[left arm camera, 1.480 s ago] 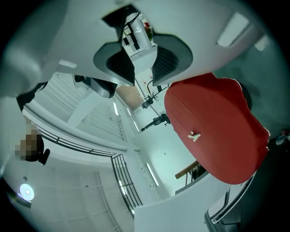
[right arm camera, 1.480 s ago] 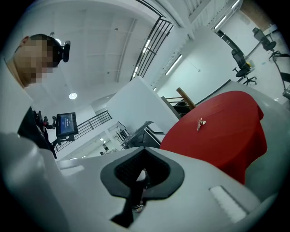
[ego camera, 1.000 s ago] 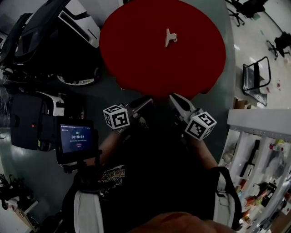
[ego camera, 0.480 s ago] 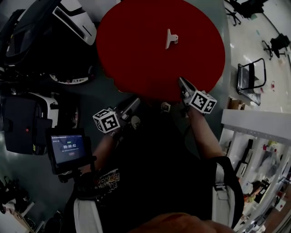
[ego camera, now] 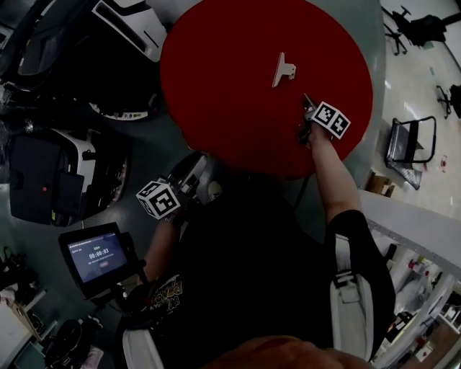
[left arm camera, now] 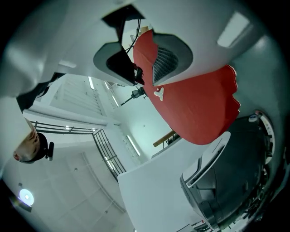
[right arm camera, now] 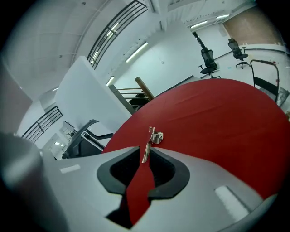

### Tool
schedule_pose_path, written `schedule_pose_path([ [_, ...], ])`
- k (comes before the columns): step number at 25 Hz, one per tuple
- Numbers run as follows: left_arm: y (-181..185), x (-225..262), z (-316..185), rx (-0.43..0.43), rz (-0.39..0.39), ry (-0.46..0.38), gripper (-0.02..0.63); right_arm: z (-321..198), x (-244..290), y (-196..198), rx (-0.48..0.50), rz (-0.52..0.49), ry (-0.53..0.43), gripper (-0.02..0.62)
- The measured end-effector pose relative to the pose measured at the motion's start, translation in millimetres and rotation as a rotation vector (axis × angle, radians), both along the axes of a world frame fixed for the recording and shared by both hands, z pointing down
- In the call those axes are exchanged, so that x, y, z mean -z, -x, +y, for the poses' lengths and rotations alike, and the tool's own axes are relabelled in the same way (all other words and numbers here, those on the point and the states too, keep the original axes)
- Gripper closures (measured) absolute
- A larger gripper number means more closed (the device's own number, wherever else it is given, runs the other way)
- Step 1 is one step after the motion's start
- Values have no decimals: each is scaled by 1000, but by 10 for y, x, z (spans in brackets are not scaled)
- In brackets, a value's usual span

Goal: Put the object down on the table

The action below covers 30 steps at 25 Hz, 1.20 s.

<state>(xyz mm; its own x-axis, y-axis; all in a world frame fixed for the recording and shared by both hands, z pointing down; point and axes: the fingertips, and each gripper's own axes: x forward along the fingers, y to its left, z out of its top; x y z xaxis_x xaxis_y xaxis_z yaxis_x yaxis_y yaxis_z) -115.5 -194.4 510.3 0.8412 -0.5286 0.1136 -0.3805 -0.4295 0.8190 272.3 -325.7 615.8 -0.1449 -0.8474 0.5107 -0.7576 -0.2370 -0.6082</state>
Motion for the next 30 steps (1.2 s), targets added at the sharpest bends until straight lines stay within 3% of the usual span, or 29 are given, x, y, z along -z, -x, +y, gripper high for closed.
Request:
schedule_pose_path([
  [10,-261,-411,-496,150,-63,127,469,-1381,-850,-219,78,-110,110,505],
  [15,-147,-529,-496,204,-62,173,469,-1547,-1031,-81,110,-130,119,500],
  [18,-132,-571,-481,220,-58,194,469,-1624,-937,-29,120,-175,73,534],
  [24,-256,-581,-536,194,-49,223,469,-1606,-751,18,127,-238,41,578],
  [27,-347,-591,-590,159,7,239,465,-1467,-517,221,198,-227,8,580],
  [30,-486,-562,-635,104,28,233,465,-1180,-29,601,315,-283,-78,580],
])
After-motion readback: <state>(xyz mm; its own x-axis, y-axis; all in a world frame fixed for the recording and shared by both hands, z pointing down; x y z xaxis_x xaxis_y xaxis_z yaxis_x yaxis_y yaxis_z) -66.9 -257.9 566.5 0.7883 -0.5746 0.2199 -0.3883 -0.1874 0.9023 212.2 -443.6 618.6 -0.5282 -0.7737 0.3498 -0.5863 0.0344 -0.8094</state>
